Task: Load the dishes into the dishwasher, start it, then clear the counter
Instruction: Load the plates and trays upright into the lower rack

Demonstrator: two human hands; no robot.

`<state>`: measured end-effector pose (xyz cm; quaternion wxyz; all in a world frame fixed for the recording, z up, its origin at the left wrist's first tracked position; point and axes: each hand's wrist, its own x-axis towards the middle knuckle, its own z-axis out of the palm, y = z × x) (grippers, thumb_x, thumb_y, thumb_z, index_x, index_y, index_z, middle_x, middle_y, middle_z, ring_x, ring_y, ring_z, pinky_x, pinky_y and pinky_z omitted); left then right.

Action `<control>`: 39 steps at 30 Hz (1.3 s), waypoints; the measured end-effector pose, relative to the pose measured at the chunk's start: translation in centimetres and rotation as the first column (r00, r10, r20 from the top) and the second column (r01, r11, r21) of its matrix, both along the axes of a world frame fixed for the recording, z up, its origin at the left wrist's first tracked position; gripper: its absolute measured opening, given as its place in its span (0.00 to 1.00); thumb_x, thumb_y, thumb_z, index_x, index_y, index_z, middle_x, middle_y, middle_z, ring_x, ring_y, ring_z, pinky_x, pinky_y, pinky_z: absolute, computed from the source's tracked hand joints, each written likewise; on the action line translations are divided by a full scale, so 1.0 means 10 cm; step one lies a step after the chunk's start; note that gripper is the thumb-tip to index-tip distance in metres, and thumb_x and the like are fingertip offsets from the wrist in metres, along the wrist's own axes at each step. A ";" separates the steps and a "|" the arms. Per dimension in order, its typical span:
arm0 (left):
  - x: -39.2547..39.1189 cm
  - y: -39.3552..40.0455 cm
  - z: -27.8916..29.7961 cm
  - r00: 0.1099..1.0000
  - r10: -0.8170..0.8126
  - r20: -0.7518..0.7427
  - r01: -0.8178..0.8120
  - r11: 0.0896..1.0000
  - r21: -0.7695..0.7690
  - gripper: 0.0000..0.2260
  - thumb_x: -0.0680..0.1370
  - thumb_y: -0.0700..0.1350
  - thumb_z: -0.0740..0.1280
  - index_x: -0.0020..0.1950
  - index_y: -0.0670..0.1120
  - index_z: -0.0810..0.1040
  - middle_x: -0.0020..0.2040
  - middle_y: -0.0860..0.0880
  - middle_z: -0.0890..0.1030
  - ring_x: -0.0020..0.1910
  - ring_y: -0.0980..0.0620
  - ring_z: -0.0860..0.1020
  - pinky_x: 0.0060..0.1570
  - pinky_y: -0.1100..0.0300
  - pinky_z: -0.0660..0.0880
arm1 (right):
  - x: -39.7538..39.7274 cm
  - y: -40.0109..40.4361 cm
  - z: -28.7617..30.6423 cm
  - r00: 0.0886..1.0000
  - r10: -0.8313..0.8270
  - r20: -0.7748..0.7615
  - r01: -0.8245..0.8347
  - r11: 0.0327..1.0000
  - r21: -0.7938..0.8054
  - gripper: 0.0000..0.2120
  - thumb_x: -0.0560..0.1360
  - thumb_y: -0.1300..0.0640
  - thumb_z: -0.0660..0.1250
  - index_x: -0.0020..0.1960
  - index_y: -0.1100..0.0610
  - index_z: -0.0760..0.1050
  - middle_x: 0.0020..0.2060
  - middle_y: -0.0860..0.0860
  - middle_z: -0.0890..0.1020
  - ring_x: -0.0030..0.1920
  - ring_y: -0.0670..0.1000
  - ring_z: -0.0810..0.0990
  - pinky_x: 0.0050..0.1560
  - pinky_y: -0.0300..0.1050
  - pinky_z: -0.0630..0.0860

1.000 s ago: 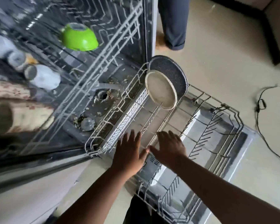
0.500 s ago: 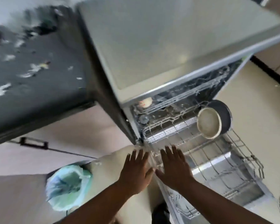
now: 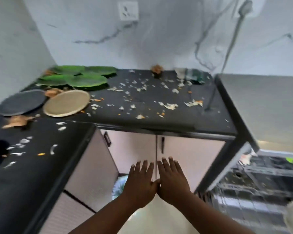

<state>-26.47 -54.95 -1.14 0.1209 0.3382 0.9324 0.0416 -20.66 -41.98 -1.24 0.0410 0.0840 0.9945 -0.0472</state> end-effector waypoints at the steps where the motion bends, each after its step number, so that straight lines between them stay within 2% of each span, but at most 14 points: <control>1: -0.09 -0.14 0.10 1.000 0.022 -0.020 -0.021 1.000 0.009 0.46 0.64 0.66 0.25 0.79 0.50 0.42 0.80 0.46 0.44 0.78 0.45 0.41 0.74 0.50 0.38 | -0.12 -0.13 0.09 0.999 0.019 -0.031 -0.018 1.000 0.015 0.31 0.60 0.44 0.67 0.59 0.58 0.80 0.57 0.57 0.82 0.60 0.60 0.79 0.62 0.54 0.66; 4: -0.37 -0.58 0.42 0.990 0.117 -0.077 -0.110 0.991 0.079 0.47 0.64 0.70 0.24 0.79 0.50 0.41 0.80 0.46 0.43 0.78 0.45 0.40 0.74 0.49 0.39 | -0.50 -0.51 0.40 0.994 0.079 -0.075 -0.076 0.996 0.038 0.32 0.60 0.42 0.69 0.59 0.58 0.80 0.57 0.57 0.82 0.60 0.60 0.79 0.63 0.53 0.66; 6: -0.54 -0.77 0.60 0.978 0.187 -0.091 -0.175 0.977 0.125 0.45 0.67 0.70 0.27 0.79 0.50 0.41 0.80 0.46 0.42 0.78 0.45 0.40 0.74 0.50 0.38 | -0.73 -0.65 0.56 0.990 0.110 -0.091 -0.106 0.993 0.050 0.31 0.63 0.41 0.64 0.59 0.59 0.80 0.57 0.57 0.82 0.60 0.59 0.79 0.69 0.53 0.64; 9: -0.83 -1.02 0.80 0.951 0.288 -0.111 -0.266 0.948 0.175 0.49 0.64 0.73 0.26 0.79 0.50 0.42 0.80 0.46 0.41 0.78 0.46 0.39 0.73 0.51 0.36 | -1.10 -0.82 0.77 0.985 0.149 -0.081 -0.145 0.987 0.063 0.31 0.71 0.38 0.56 0.59 0.60 0.80 0.58 0.57 0.81 0.61 0.59 0.78 0.71 0.52 0.49; 11: -1.00 -1.14 0.90 0.935 0.333 -0.118 -0.306 0.930 0.202 0.45 0.68 0.73 0.30 0.79 0.51 0.42 0.80 0.47 0.42 0.78 0.46 0.38 0.73 0.52 0.36 | -1.31 -0.90 0.89 0.981 0.152 -0.121 -0.145 0.987 0.067 0.34 0.77 0.35 0.47 0.61 0.59 0.79 0.60 0.56 0.81 0.63 0.58 0.77 0.72 0.49 0.43; 13: -1.19 -1.23 1.00 0.915 0.392 -0.096 -0.363 0.904 0.226 0.41 0.71 0.72 0.34 0.79 0.51 0.41 0.80 0.48 0.41 0.78 0.47 0.38 0.72 0.52 0.35 | -1.48 -0.95 1.09 0.977 0.156 -0.144 -0.159 0.987 -0.011 0.42 0.76 0.31 0.38 0.70 0.59 0.71 0.69 0.57 0.72 0.72 0.58 0.67 0.74 0.47 0.37; 15: -1.40 -1.28 1.02 0.890 0.447 -0.088 -0.419 0.880 0.225 0.39 0.74 0.71 0.38 0.79 0.51 0.41 0.80 0.48 0.41 0.78 0.47 0.38 0.73 0.51 0.36 | -1.70 -0.93 1.14 0.951 0.201 -0.234 -0.208 0.978 -0.007 0.45 0.72 0.28 0.35 0.78 0.57 0.53 0.78 0.55 0.54 0.78 0.56 0.47 0.71 0.46 0.32; 18: -1.69 -1.29 0.96 0.854 0.516 -0.065 -0.491 0.840 0.230 0.32 0.80 0.64 0.46 0.79 0.50 0.42 0.80 0.47 0.42 0.78 0.47 0.38 0.74 0.50 0.37 | -2.03 -0.84 1.11 0.946 0.237 -0.221 -0.246 0.969 -0.013 0.40 0.76 0.30 0.43 0.79 0.55 0.45 0.78 0.52 0.46 0.77 0.54 0.39 0.69 0.47 0.32; 23: -2.21 -1.27 0.94 0.773 0.635 0.015 -0.620 0.750 0.230 0.34 0.79 0.65 0.49 0.80 0.52 0.44 0.80 0.48 0.44 0.78 0.47 0.41 0.75 0.50 0.39 | -2.72 -0.66 1.18 0.932 0.313 -0.184 -0.335 0.937 -0.101 0.40 0.76 0.32 0.50 0.79 0.55 0.46 0.78 0.51 0.50 0.78 0.54 0.41 0.74 0.49 0.39; 27: -2.50 -1.37 1.01 0.653 0.748 0.119 -0.751 0.620 0.225 0.38 0.76 0.70 0.47 0.80 0.51 0.46 0.80 0.48 0.45 0.78 0.46 0.43 0.76 0.50 0.42 | -3.22 -0.59 1.29 0.911 0.354 -0.212 -0.392 0.904 -0.174 0.37 0.77 0.34 0.53 0.78 0.53 0.51 0.77 0.49 0.56 0.78 0.53 0.45 0.76 0.49 0.46; 32: -2.74 -1.59 1.08 0.503 0.837 0.213 -0.843 0.422 0.334 0.33 0.79 0.65 0.53 0.79 0.50 0.50 0.80 0.48 0.51 0.78 0.47 0.47 0.76 0.50 0.49 | -3.79 -0.69 1.29 0.900 0.395 -0.182 -0.430 0.874 -0.227 0.34 0.78 0.37 0.55 0.77 0.54 0.55 0.75 0.49 0.62 0.77 0.53 0.50 0.75 0.49 0.52; 34: -2.84 -1.73 1.07 0.475 0.842 0.255 -0.850 0.365 0.379 0.32 0.79 0.64 0.56 0.79 0.51 0.52 0.79 0.49 0.53 0.78 0.48 0.51 0.75 0.50 0.53 | -3.94 -0.79 1.26 0.910 0.383 -0.159 -0.413 0.872 -0.263 0.32 0.77 0.37 0.56 0.75 0.53 0.58 0.73 0.49 0.65 0.76 0.53 0.57 0.73 0.49 0.58; 36: -2.97 -1.87 1.10 0.479 0.844 0.242 -0.837 0.357 0.414 0.31 0.79 0.62 0.58 0.78 0.53 0.55 0.78 0.50 0.57 0.77 0.49 0.56 0.74 0.50 0.58 | -4.07 -0.88 1.24 0.913 0.388 -0.128 -0.408 0.876 -0.256 0.30 0.77 0.37 0.57 0.73 0.52 0.61 0.70 0.48 0.69 0.70 0.52 0.65 0.68 0.49 0.65; 39: -3.28 -2.12 1.14 0.487 0.850 0.199 -0.817 0.364 0.448 0.29 0.78 0.60 0.62 0.76 0.53 0.59 0.75 0.52 0.63 0.71 0.49 0.65 0.69 0.52 0.65 | -4.31 -1.01 1.25 0.918 0.391 -0.069 -0.396 0.887 -0.237 0.28 0.77 0.39 0.59 0.71 0.51 0.63 0.68 0.48 0.71 0.67 0.52 0.69 0.64 0.48 0.68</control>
